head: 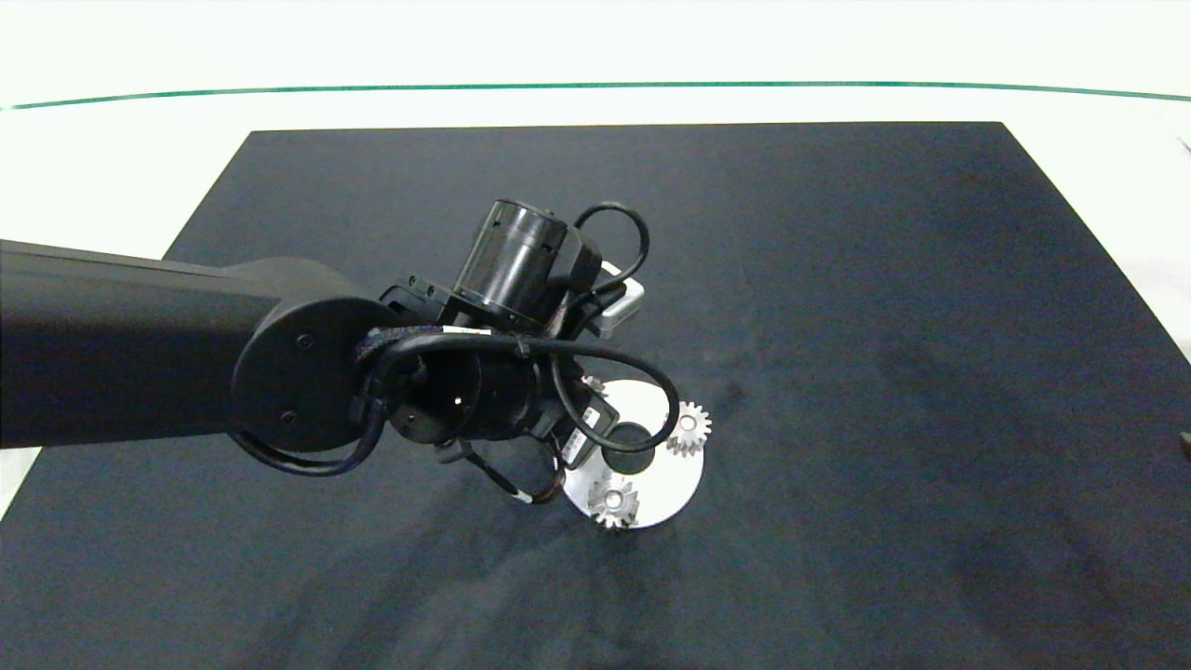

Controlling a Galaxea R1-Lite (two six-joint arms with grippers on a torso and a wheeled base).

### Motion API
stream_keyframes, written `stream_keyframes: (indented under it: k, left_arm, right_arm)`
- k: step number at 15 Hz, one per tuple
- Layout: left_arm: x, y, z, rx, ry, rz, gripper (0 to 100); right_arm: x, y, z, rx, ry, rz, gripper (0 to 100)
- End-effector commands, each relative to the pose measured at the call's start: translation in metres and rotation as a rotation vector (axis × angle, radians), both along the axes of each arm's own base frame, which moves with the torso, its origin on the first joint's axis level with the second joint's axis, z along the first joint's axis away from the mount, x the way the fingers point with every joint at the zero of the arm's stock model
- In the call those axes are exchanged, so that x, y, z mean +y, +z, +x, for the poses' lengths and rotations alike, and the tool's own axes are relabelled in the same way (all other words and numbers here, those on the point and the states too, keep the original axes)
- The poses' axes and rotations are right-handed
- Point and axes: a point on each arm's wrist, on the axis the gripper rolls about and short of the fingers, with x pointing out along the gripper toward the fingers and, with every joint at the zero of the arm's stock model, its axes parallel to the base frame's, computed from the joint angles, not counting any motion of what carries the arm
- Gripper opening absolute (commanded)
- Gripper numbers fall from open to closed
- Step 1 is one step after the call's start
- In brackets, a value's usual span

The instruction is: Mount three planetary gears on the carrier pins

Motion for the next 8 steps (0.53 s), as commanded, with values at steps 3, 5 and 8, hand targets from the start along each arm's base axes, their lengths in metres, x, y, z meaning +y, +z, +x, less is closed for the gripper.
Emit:
stream_keyframes:
  k: [3,5,8]
  left_arm:
    - [-0.0016,0.0035,-0.001,-0.013,-0.009,-0.003,25]
    - [-0.0033,0.0013,-0.0001,-0.011,-0.016,0.008,25]
    - [-0.0037,-0.0002,0.0004,-0.009,-0.018,0.014,25]
  right_arm:
    - [-0.0001,-0.0002,-0.0004,0.001,0.0,-0.002,100]
    - [-0.0002,0.0,-0.0008,0.0,0.0,-0.002,100]
    - [-0.0002,0.0,-0.0008,0.0,0.0,-0.002,100]
